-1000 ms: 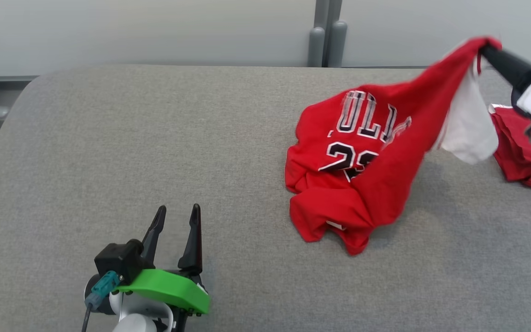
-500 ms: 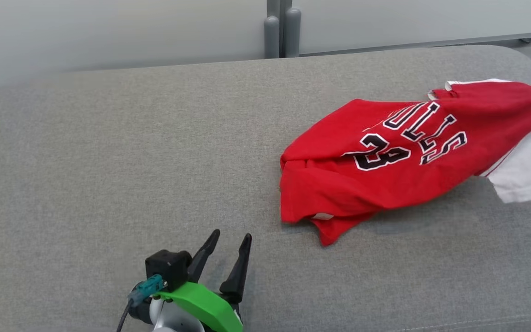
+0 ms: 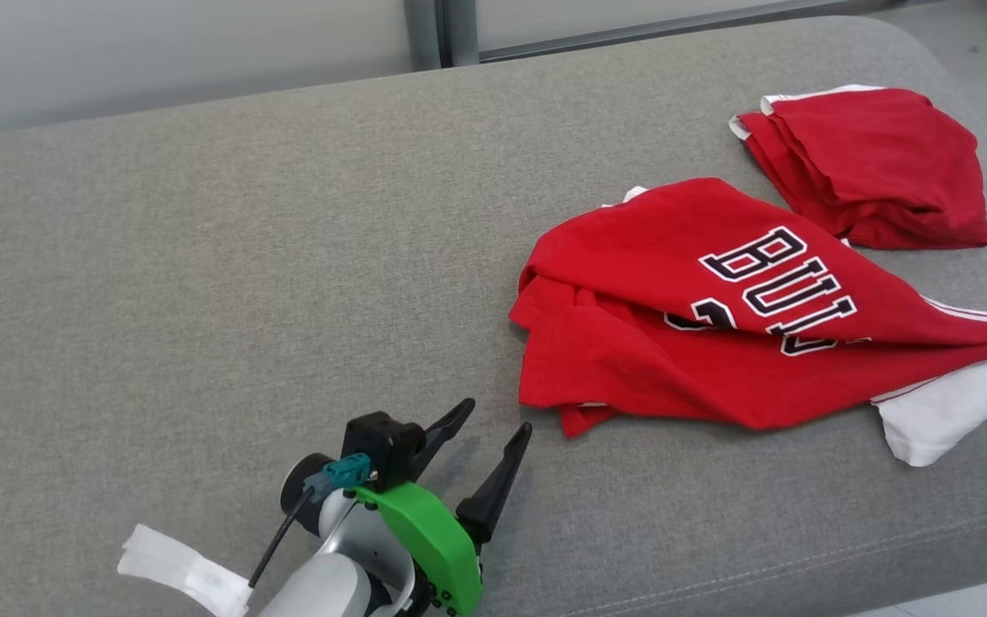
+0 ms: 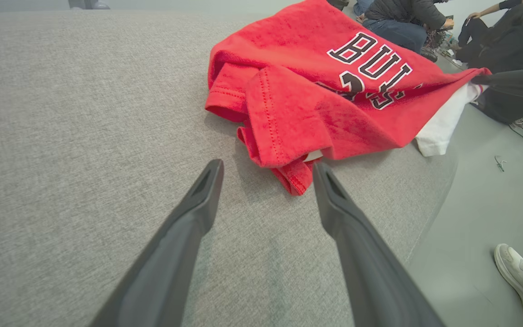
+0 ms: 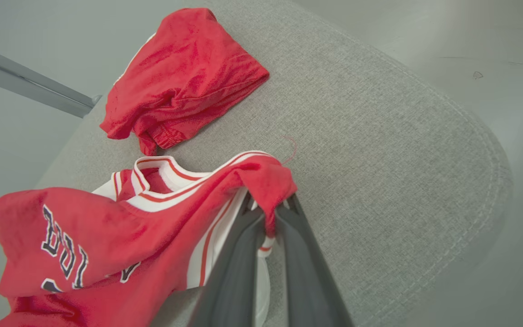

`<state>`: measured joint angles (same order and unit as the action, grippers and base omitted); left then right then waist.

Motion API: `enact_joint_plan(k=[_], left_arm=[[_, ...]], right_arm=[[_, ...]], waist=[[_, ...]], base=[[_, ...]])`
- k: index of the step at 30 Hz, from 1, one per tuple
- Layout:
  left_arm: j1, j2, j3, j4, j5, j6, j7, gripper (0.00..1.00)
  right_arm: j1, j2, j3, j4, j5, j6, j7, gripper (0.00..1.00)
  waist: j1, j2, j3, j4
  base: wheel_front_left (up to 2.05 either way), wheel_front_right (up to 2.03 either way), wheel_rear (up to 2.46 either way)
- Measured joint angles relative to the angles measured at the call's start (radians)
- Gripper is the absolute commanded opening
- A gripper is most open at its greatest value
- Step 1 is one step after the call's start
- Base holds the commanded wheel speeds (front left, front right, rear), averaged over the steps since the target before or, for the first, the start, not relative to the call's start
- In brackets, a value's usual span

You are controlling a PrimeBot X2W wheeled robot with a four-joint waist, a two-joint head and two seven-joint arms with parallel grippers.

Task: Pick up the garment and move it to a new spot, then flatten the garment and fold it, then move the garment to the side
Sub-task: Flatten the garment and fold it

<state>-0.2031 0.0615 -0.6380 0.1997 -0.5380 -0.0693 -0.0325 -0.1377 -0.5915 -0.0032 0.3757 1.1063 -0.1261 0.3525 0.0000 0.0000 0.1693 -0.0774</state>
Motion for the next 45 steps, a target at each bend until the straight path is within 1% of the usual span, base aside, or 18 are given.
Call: enact_joint_plan(k=[2, 4, 7, 11, 15, 23, 32, 35, 40, 45], left_arm=[[-0.020, 0.004, -0.021, 0.013, 0.012, -0.014, 0.015, 1.00], [-0.028, 0.005, -0.024, 0.020, 0.013, -0.018, 0.019, 1.00], [-0.058, 0.024, -0.033, 0.052, 0.034, -0.020, 0.021, 1.00], [-0.094, 0.047, -0.041, 0.083, 0.054, -0.033, 0.012, 1.00], [-0.145, 0.043, -0.075, 0.096, 0.073, -0.046, -0.005, 1.00], [-0.192, 0.038, -0.136, 0.167, 0.085, -0.055, -0.035, 1.00], [-0.224, 0.038, -0.162, 0.238, 0.085, -0.055, -0.077, 1.00], [-0.243, 0.033, -0.167, 0.273, 0.084, -0.055, -0.093, 1.00], [-0.265, 0.016, -0.192, 0.292, 0.070, -0.055, -0.111, 1.00], [-0.279, 0.013, -0.211, 0.316, 0.056, -0.055, -0.128, 1.00]], right_arm=[[0.015, 0.000, 0.001, 0.001, -0.009, 0.000, -0.002, 0.00], [0.019, 0.003, -0.002, 0.001, -0.008, 0.000, -0.008, 0.00], [0.019, 0.028, -0.003, -0.015, -0.005, 0.000, -0.012, 0.00], [0.018, 0.062, 0.006, -0.059, 0.005, 0.000, -0.022, 0.00], [0.014, 0.077, 0.005, -0.092, 0.014, 0.000, -0.026, 0.00], [0.003, 0.092, 0.003, -0.118, 0.023, 0.000, -0.044, 0.00], [0.003, 0.101, 0.007, -0.141, 0.023, 0.000, -0.045, 0.00], [0.003, 0.104, 0.006, -0.144, 0.023, 0.000, -0.045, 0.00], [0.003, 0.106, 0.006, -0.147, 0.023, 0.000, -0.045, 0.00], [0.004, 0.110, 0.006, -0.150, 0.023, 0.000, -0.045, 0.00]], waist=[[0.0000, 0.0000, 0.009, -0.016], [0.0000, 0.0000, 0.013, -0.024], [0.0000, 0.0000, 0.026, -0.047], [0.0000, 0.0000, 0.044, -0.076], [0.0000, 0.0000, 0.066, -0.098], [0.0000, 0.0000, 0.103, -0.123], [0.0000, 0.0000, 0.110, -0.131], [0.0000, 0.0000, 0.112, -0.134], [0.0000, 0.0000, 0.114, -0.139], [0.0000, 0.0000, 0.114, -0.147]], base=[[0.00, 0.00, 0.00], [0.00, 0.00, 0.00], [0.00, 0.00, 0.00], [0.00, 0.00, 0.00], [0.00, 0.00, 0.00], [0.00, 0.00, 0.00], [0.00, 0.00, 0.00], [0.00, 0.00, 0.00], [0.00, 0.00, 0.00], [0.00, 0.00, 0.00]])
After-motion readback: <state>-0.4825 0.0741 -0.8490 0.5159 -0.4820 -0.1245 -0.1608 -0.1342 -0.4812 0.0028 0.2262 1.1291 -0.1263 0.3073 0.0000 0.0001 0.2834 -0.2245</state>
